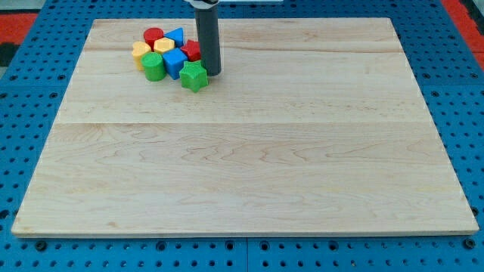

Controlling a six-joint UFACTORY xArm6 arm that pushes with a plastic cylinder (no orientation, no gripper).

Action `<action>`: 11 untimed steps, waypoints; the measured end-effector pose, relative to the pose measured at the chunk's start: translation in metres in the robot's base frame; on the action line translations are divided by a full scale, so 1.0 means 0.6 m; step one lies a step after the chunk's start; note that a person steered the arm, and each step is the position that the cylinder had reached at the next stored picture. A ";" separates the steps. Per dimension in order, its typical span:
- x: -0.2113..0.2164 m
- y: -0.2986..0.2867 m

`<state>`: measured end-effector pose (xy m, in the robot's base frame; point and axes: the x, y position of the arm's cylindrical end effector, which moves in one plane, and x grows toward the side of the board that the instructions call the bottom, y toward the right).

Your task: Slide the group of blocks up a bit

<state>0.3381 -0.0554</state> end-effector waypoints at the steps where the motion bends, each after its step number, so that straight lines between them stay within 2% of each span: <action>1: 0.039 -0.003; 2: 0.050 -0.009; 4: 0.135 -0.050; 5: 0.135 -0.132; 6: 0.122 -0.156; 11: -0.006 -0.149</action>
